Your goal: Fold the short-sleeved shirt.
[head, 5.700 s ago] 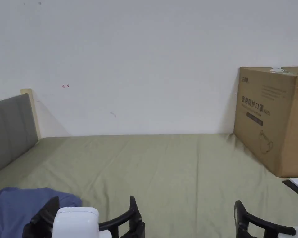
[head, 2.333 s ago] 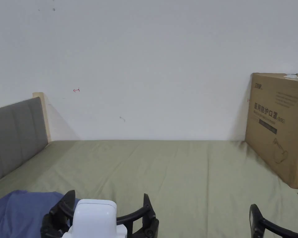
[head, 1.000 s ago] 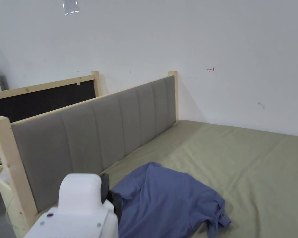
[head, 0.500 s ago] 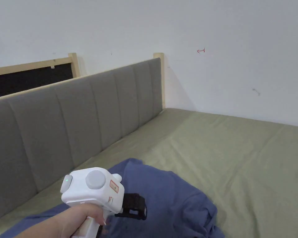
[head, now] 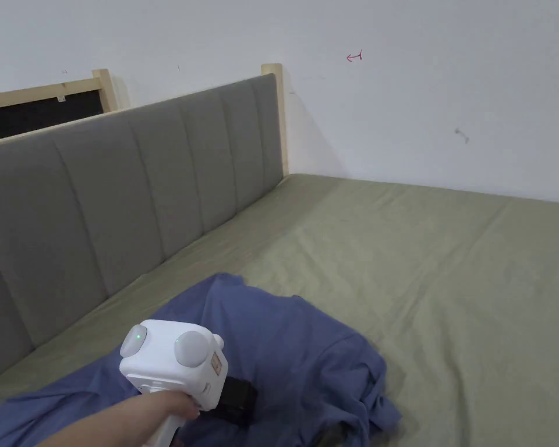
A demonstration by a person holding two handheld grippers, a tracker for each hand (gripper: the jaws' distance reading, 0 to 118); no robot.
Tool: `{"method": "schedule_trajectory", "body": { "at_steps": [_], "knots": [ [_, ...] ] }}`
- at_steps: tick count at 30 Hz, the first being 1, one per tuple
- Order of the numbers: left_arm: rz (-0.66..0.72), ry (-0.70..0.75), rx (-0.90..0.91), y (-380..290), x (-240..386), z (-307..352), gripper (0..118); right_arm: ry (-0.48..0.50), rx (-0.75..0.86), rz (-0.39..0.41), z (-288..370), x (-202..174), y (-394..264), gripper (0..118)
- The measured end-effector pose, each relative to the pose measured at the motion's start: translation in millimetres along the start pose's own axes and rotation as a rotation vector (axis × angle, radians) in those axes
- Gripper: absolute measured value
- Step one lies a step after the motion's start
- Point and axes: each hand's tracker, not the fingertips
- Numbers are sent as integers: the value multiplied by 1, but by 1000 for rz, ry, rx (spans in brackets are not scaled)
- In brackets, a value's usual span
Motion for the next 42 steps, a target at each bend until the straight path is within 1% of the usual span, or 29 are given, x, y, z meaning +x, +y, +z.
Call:
{"method": "schedule_trajectory", "body": {
  "at_steps": [2,3,5,6,7,8,10,13,17,20,23,27,29,32,37,39,40,42],
  "knots": [
    [26,13,29,-2,1,10,106,-3,-5,-2,5,3,-1,0],
    [30,9,51,-6,5,15,96,-5,-5,-4,8,4,0,0],
    [3,25,104,-14,13,27,48,-12,-2,-11,15,8,3,0],
    [-16,59,133,-14,9,36,12,-16,2,-15,20,10,5,0],
    [-38,109,163,-19,11,42,0,-23,8,-18,24,13,7,0],
    [-67,176,179,-25,12,45,0,-30,15,-22,28,15,9,0],
    [-32,95,157,-27,0,55,0,-44,28,-30,39,20,13,0],
    [32,69,199,-27,-2,89,0,-58,46,-38,58,28,19,0],
    [28,89,294,-13,-1,158,0,-92,88,-29,87,36,30,0],
    [-41,93,407,-11,4,217,0,-119,138,-38,112,42,35,0],
    [-69,-1,545,-14,25,285,0,-133,170,-60,133,49,38,0],
    [-145,-118,637,-18,78,361,0,-155,204,-69,161,58,41,0],
    [-152,-188,685,-23,108,389,0,-172,225,-67,175,62,42,0],
    [-172,-396,622,-25,155,418,0,-196,257,-79,196,74,42,0],
    [-306,-503,586,-35,250,437,0,-255,302,-126,229,98,39,0],
    [-321,-584,530,-41,283,430,0,-290,312,-136,241,109,34,0],
    [-325,-657,489,-43,304,422,0,-311,311,-141,246,115,31,0],
    [-366,-746,449,-50,341,404,0,-345,301,-150,254,127,24,0]
  ]
}}
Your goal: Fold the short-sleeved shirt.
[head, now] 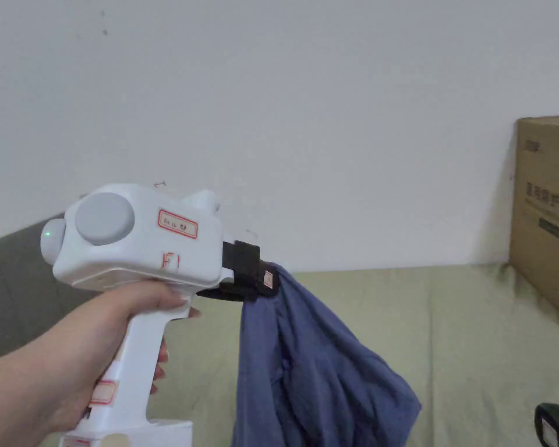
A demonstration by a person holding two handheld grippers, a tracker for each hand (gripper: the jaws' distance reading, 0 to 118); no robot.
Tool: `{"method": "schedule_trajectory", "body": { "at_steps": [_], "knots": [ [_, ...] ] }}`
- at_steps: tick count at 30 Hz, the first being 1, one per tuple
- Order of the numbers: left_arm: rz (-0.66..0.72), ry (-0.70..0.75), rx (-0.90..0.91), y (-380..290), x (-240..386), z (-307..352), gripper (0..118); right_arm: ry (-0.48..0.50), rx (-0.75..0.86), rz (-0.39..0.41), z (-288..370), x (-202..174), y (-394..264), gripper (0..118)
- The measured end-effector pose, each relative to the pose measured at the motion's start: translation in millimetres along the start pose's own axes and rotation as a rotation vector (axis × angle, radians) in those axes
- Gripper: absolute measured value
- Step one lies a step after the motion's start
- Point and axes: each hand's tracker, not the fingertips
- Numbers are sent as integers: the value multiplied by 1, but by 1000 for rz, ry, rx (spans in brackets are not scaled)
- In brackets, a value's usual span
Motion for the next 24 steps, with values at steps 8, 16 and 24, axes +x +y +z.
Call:
{"method": "schedule_trajectory", "body": {
  "at_steps": [8,16,24],
  "knots": [
    [-62,24,-283,-104,22,-191,0,-123,-97,-25,9,48,-32,0],
    [44,197,-506,-205,-27,-280,55,-130,-236,-41,-5,60,-62,0],
    [55,149,-262,-168,-34,-176,108,-104,-228,-62,-11,44,-52,0]
  ]
}}
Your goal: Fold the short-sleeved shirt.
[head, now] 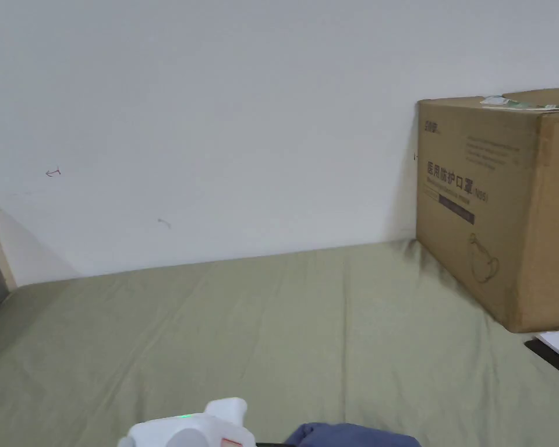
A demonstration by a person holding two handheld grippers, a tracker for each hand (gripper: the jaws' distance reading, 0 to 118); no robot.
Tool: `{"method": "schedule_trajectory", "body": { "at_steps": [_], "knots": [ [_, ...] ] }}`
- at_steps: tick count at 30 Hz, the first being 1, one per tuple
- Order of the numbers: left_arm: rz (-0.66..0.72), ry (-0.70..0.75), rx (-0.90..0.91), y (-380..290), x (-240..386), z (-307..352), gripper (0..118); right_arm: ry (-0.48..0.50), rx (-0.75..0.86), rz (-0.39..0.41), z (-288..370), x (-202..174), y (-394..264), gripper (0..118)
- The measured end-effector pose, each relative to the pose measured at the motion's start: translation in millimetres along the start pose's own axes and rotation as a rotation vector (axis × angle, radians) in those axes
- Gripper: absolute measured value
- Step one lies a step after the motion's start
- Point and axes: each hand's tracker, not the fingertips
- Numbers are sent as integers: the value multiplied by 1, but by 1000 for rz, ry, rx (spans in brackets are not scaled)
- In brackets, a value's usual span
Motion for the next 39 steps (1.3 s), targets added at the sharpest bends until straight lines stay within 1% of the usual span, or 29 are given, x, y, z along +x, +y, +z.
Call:
{"method": "schedule_trajectory", "body": {
  "at_steps": [2,3,4,5,6,7,9,12,14,17,19,20,21,22,24,25,27,29,30,31,32,33,34,37,39],
  "knots": [
    [-3,0,167,-17,0,49,107,6,46,2,5,-6,6,0],
    [-17,-15,242,-30,-1,74,104,5,82,4,8,-10,8,0],
    [-34,-26,326,-44,-2,96,87,4,118,4,11,-13,9,0],
    [-59,-12,429,-61,-1,118,60,0,149,4,14,-16,9,0],
    [-86,17,541,-80,2,137,22,-4,181,4,16,-20,8,0],
    [-111,78,621,-98,7,152,0,-10,209,5,19,-23,7,0],
    [-127,231,713,-128,10,170,0,-20,231,8,22,-30,6,0],
    [-55,147,756,-155,5,184,0,-25,259,4,26,-37,5,0],
    [-20,148,755,-161,2,192,0,-25,261,-2,26,-40,7,0],
    [19,126,745,-140,-12,191,0,-7,246,-4,23,-41,11,0],
    [60,147,698,-106,-28,186,0,-4,233,6,20,-42,12,0],
    [99,143,653,-89,-36,176,0,-3,225,10,18,-42,13,0],
    [132,123,554,-65,-48,164,0,0,214,14,16,-42,13,0],
    [172,86,409,-40,-62,148,0,9,199,17,14,-41,13,0],
    [232,44,170,-5,-85,104,0,17,178,27,8,-40,11,0],
    [238,23,109,6,-97,82,0,12,170,36,6,-40,10,0],
    [215,82,-16,25,-117,34,0,4,155,57,0,-39,7,0],
    [202,165,-71,33,-132,-8,0,9,128,79,-9,-37,4,0],
    [213,216,-53,38,-142,-26,4,6,113,89,-14,-37,2,0],
    [208,252,-46,42,-153,-44,36,4,102,95,-20,-35,0,0],
    [198,291,-54,40,-162,-53,73,4,92,99,-24,-34,-2,0],
    [204,288,-72,41,-171,-68,103,5,82,102,-30,-33,-4,0],
    [194,288,-80,42,-180,-82,118,6,68,104,-36,-32,-6,0],
    [187,292,-75,34,-185,-97,117,11,41,99,-51,-31,-12,0],
    [189,326,-142,26,-189,-112,116,16,17,89,-60,-31,-15,0]
  ]
}}
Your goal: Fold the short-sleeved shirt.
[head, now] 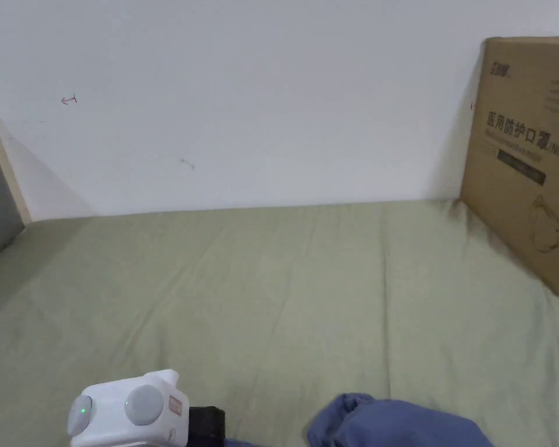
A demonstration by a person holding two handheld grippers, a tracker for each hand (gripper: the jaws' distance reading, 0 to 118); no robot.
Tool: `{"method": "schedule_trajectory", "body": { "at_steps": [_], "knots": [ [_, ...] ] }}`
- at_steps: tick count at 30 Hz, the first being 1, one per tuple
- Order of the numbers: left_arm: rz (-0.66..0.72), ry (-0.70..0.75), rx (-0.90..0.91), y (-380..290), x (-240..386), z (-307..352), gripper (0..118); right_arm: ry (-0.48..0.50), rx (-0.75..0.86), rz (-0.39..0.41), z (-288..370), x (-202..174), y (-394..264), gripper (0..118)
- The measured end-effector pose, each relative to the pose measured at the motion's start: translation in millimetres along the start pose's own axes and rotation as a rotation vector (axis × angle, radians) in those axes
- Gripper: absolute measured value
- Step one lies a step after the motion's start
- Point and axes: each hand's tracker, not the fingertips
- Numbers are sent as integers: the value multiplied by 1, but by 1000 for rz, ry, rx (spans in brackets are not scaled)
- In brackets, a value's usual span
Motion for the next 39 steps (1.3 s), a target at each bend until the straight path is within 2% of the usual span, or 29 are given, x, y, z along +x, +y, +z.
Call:
{"method": "schedule_trajectory", "body": {
  "at_steps": [1,3,4,5,6,7,8,9,10,12,14,16,19,20,21,22,23,24,25,26,28,30,32,34,37,39],
  "knots": [
    [-6,23,-24,-5,1,1,110,4,-11,-5,-4,-1,-2,0],
    [-148,66,21,-14,14,8,108,16,-28,-17,-10,-2,-4,0],
    [-219,75,72,-20,22,16,100,21,-32,-19,-10,-4,-4,0],
    [-260,62,107,-26,28,26,82,25,-33,-20,-11,-5,-5,0],
    [-296,61,143,-37,37,33,58,30,-32,-19,-11,-7,-5,0],
    [-317,78,157,-47,44,36,23,34,-30,-16,-11,-8,-5,0],
    [-335,61,141,-54,46,34,0,37,-28,-15,-12,-8,-4,0],
    [-313,-30,97,-60,48,35,0,48,-23,-21,-13,-7,-1,0],
    [-297,-44,119,-68,48,36,0,77,-17,-52,-17,-4,6,0],
    [-257,-42,232,-78,43,47,0,125,4,-105,-26,6,24,0],
    [-162,-100,344,-84,41,69,0,216,-15,-137,-49,20,48,0],
    [-42,-168,435,-94,32,86,0,225,-155,-161,-93,31,70,0],
    [116,-275,544,-111,30,106,0,336,-453,-277,-179,45,81,2],
    [135,-288,551,-116,29,109,0,331,-525,-303,-208,46,79,14],
    [136,-285,537,-118,33,112,0,315,-601,-281,-233,44,76,41],
    [132,-281,529,-120,34,114,0,279,-654,-239,-251,41,71,96],
    [131,-282,517,-122,33,115,0,250,-727,-201,-274,38,65,118],
    [122,-289,502,-124,32,115,0,216,-822,-170,-293,33,55,113],
    [110,-285,493,-122,33,115,0,226,-753,-200,-302,33,51,106],
    [92,-274,490,-123,32,117,0,185,-787,-168,-314,32,45,107],
    [50,-248,489,-125,30,117,0,153,-853,-185,-337,22,32,108],
    [31,-223,476,-122,30,115,0,158,-925,-209,-361,12,17,107],
    [34,-218,466,-124,27,111,0,178,-970,-196,-380,1,5,107],
    [45,-220,443,-123,23,105,0,185,-1023,-142,-393,-12,-7,106],
    [50,-217,412,-124,20,97,0,152,-1058,6,-402,-30,-20,108],
    [49,-214,398,-125,19,96,0,161,-1045,43,-396,-32,-15,108]
  ]
}}
